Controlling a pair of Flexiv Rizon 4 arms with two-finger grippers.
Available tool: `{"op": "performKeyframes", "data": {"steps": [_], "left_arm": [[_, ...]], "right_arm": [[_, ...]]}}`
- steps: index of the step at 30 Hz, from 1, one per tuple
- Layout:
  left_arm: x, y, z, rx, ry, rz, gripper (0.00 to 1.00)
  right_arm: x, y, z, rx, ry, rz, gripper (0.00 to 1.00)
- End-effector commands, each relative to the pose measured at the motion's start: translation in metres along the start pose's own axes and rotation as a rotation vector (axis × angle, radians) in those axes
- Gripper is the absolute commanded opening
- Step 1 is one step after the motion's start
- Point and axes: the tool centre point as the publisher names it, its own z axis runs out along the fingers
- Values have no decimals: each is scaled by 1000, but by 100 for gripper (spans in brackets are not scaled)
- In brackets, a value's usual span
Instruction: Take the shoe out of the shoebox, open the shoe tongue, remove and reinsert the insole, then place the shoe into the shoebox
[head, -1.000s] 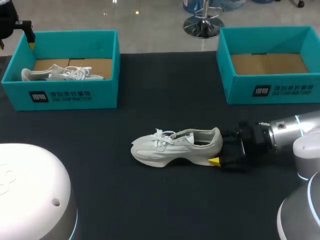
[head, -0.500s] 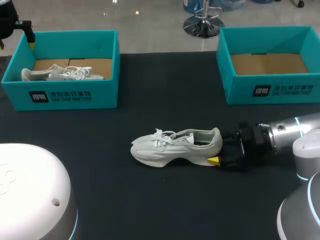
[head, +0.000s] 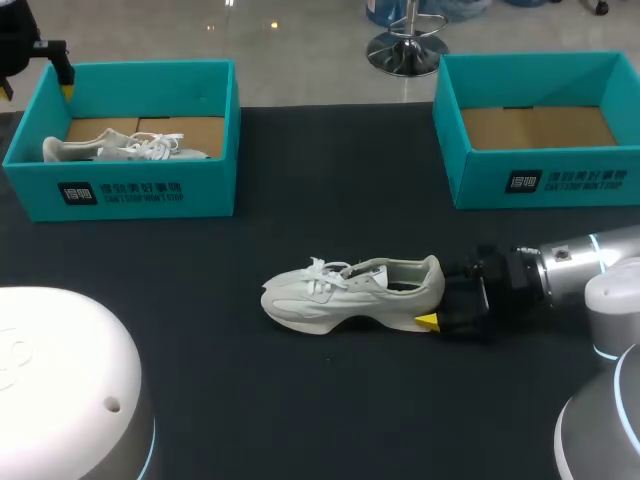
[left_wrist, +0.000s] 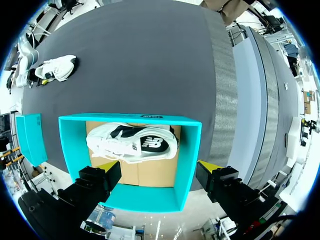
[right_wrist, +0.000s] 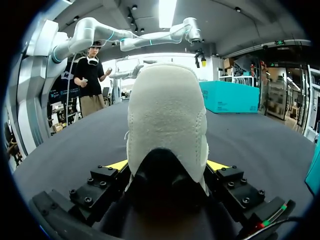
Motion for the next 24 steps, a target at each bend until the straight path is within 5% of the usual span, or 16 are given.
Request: {"op": "performKeyframes", "data": {"steps": [1, 9, 20, 24], "left_arm": [[-12, -21, -12, 15, 22, -68, 100], [-39, -65, -11, 51, 118, -476, 100], [-86, -123, -6, 41, 78, -398, 100], [-104, -144, -7, 92, 58, -149, 100]], "right_arm": [[0, -2, 5, 3, -3, 0, 0], [0, -2, 5, 3, -3, 0, 0], [0, -2, 5, 3, -3, 0, 0], [0, -2, 5, 3, -3, 0, 0]]}}
